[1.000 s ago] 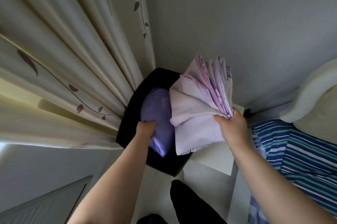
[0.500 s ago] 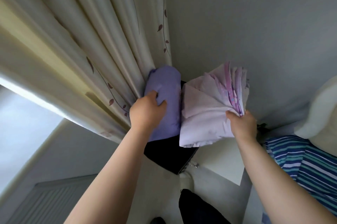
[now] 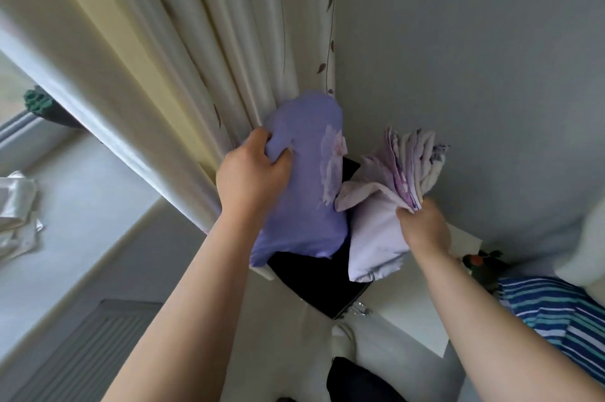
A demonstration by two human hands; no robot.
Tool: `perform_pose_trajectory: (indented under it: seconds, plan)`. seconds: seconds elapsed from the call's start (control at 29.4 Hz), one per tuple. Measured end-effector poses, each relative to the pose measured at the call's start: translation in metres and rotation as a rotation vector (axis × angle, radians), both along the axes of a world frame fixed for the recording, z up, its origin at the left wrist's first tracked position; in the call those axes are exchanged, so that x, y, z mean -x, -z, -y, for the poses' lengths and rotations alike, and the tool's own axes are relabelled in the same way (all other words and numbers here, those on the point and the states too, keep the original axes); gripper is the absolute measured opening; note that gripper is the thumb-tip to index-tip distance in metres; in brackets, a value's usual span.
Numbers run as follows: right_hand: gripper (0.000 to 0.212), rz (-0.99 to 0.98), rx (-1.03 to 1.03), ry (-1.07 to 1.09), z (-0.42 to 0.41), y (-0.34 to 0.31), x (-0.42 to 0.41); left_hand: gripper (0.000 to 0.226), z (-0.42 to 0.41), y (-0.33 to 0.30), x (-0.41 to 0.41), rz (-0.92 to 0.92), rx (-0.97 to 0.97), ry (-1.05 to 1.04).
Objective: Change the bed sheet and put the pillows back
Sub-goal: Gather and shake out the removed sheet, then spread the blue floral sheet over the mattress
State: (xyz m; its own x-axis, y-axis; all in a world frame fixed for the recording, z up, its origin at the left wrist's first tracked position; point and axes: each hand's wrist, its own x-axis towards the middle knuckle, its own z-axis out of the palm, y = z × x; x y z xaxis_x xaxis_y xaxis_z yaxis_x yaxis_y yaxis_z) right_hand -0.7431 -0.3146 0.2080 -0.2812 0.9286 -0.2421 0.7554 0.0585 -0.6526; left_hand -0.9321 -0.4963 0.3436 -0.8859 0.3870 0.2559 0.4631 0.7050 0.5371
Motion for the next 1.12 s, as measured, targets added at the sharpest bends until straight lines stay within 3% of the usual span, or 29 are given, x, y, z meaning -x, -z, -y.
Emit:
perform_pose_trajectory:
  seconds: [0.17, 0.37, 0.44, 0.54, 0.61, 0.71, 0.78, 0.92, 1.02, 1.12]
  plan:
    - [0.032, -0.039, 0.114, 0.050, 0.011, 0.007, 0.013, 0.027, 0.001, -0.010, -0.003, 0.015, -0.075, -0.003]
    - [0.030, -0.446, 0.392, 0.191, 0.036, 0.025, 0.038, 0.023, -0.002, -0.037, 0.007, -0.091, -0.196, -0.053]
    - [0.046, -0.372, 0.536, 0.226, 0.046, 0.046, 0.031, 0.022, -0.004, -0.038, 0.009, -0.085, -0.215, -0.042]
    - [0.063, -0.042, 0.678, 0.171, 0.053, 0.067, 0.015, 0.023, -0.007, -0.035, 0.009, -0.083, -0.240, -0.027]
    - [0.056, 0.096, 0.644, 0.073, 0.050, 0.073, 0.009, 0.022, -0.012, -0.031, 0.011, -0.057, -0.228, -0.022]
    - [0.012, 0.106, 0.542, -0.068, 0.045, 0.067, 0.012, 0.021, -0.020, -0.026, 0.008, -0.009, -0.231, 0.020]
    - [0.028, 0.096, 0.485, -0.132, 0.038, 0.059, 0.021, 0.021, -0.026, -0.023, 0.006, 0.060, -0.243, 0.044]
    - [0.010, -0.185, 0.526, -0.030, 0.031, 0.033, 0.032, 0.019, -0.035, -0.021, -0.009, 0.205, -0.305, 0.116]
    - [0.032, -0.410, 0.743, 0.152, 0.041, 0.020, 0.026, 0.020, -0.038, -0.020, -0.021, 0.287, -0.370, 0.236]
    - [0.038, -0.546, 0.662, 0.261, 0.049, 0.012, 0.010, 0.027, -0.038, -0.021, -0.029, 0.387, -0.415, 0.379]
